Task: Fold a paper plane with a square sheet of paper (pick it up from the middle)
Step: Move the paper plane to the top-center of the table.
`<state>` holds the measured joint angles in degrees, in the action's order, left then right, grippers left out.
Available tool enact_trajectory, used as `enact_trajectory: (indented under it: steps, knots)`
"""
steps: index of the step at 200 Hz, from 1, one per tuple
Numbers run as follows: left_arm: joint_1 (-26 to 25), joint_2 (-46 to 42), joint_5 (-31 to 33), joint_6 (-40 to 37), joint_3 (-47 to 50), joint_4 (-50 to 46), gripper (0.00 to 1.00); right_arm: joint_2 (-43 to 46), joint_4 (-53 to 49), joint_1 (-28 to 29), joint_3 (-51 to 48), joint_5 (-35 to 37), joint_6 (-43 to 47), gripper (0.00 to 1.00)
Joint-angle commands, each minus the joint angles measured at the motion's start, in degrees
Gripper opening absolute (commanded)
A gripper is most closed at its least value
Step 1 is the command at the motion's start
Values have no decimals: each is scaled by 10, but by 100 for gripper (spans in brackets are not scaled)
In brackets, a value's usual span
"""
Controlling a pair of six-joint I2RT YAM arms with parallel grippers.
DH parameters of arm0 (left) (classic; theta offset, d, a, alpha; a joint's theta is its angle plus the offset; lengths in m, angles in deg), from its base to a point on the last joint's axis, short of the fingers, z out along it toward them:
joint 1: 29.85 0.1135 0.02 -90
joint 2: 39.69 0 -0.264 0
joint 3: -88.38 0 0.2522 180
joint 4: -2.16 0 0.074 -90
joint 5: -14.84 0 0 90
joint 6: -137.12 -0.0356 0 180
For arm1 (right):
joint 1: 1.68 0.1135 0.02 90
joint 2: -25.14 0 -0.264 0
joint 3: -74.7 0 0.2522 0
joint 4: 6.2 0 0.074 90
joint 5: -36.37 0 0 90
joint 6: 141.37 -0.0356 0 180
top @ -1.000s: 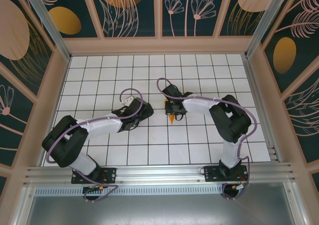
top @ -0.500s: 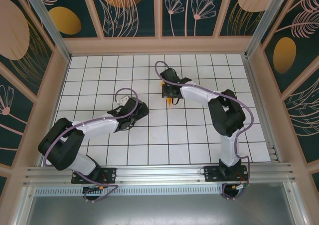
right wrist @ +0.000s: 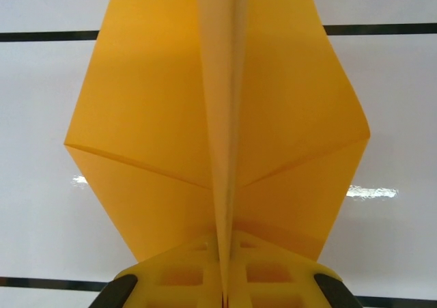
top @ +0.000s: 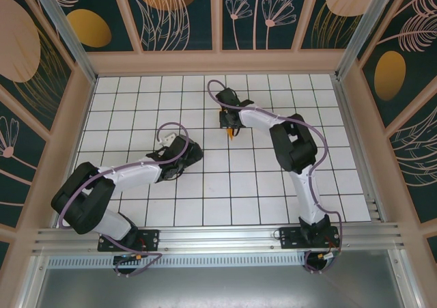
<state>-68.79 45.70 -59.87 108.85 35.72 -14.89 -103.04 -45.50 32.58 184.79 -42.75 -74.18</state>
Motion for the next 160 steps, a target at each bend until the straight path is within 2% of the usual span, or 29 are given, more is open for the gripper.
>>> enact_trajectory:
  steps: [1, 42, 77, 88, 122, 160]
  knots:
    - [4, -8, 0, -11, 7, -13, 98, -26, -37, -2, 24, 3, -11, 10]
    - [4, -9, 10, -18, 0, -17, 98, -47, -53, -3, 29, 4, -34, 14]
    - [15, -12, 25, -37, -28, -27, 98, -32, -76, -3, 57, 5, -37, 20]
    - [26, -19, 31, -49, -40, -34, 99, -13, -83, -2, 68, 3, -41, 27]
    - [69, -57, 67, -110, -72, -42, 99, 87, -68, -5, 58, -1, -48, 58]
    - [112, -119, 150, -206, -85, -43, 98, 234, 4, -26, -47, 8, -46, 73]
